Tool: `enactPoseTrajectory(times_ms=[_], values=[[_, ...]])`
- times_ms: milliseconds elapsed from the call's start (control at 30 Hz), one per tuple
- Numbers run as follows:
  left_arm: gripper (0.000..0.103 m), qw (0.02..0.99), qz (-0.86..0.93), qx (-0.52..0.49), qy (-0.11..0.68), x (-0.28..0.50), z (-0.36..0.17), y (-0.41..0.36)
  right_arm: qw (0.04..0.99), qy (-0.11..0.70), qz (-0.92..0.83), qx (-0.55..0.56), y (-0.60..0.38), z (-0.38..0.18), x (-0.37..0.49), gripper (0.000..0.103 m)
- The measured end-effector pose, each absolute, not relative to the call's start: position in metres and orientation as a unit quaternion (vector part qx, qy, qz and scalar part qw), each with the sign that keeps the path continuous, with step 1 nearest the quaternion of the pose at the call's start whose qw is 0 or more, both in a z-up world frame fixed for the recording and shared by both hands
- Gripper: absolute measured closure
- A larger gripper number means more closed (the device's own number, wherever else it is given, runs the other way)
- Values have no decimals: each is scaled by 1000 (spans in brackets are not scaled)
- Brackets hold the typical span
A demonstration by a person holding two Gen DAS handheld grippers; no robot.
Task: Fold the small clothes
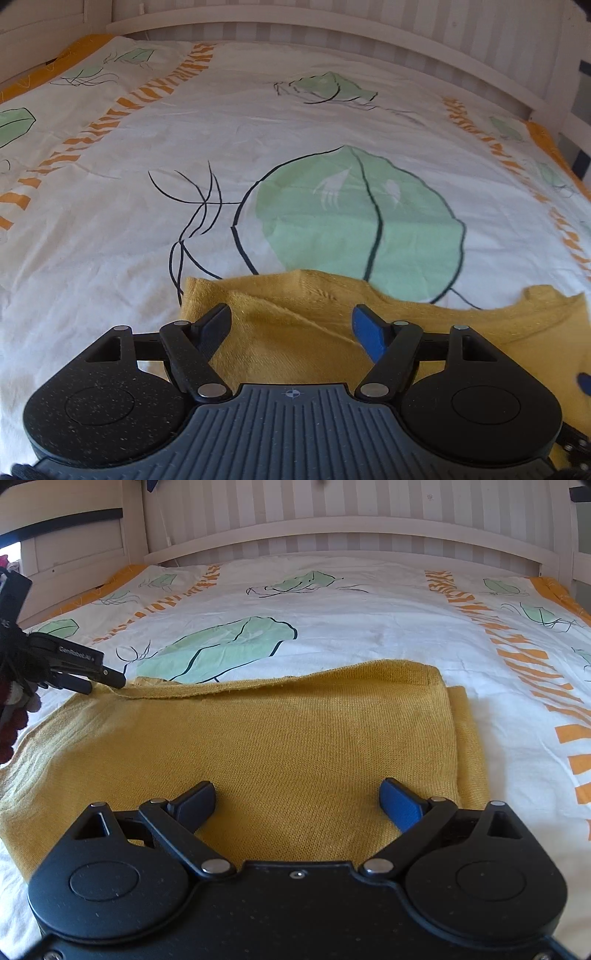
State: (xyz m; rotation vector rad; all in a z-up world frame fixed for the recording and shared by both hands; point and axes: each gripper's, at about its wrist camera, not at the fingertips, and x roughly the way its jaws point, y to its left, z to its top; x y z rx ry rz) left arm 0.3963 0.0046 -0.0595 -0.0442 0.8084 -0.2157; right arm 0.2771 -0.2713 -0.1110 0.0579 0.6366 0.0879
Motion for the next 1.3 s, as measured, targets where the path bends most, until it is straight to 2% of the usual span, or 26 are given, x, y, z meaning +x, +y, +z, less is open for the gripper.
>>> enactPoseTrajectory(times_ms=[167, 367, 567, 833, 1300], values=[[32, 911, -124, -24, 393, 358, -43, 9, 947, 317, 42, 25, -269, -110, 278, 6], [32, 897, -55, -8, 439, 323, -34, 20, 939, 341, 44, 16, -267, -104, 285, 4], [32, 911, 40, 53, 407, 289, -32, 35, 922, 384, 40, 19, -263, -87, 290, 3], [32, 867, -44, -35, 494, 306, -67, 67, 915, 399, 46, 43, -231, -67, 300, 3], [24, 872, -77, -30, 482, 302, -77, 69, 903, 429, -1, 2, -193, -90, 382, 0]])
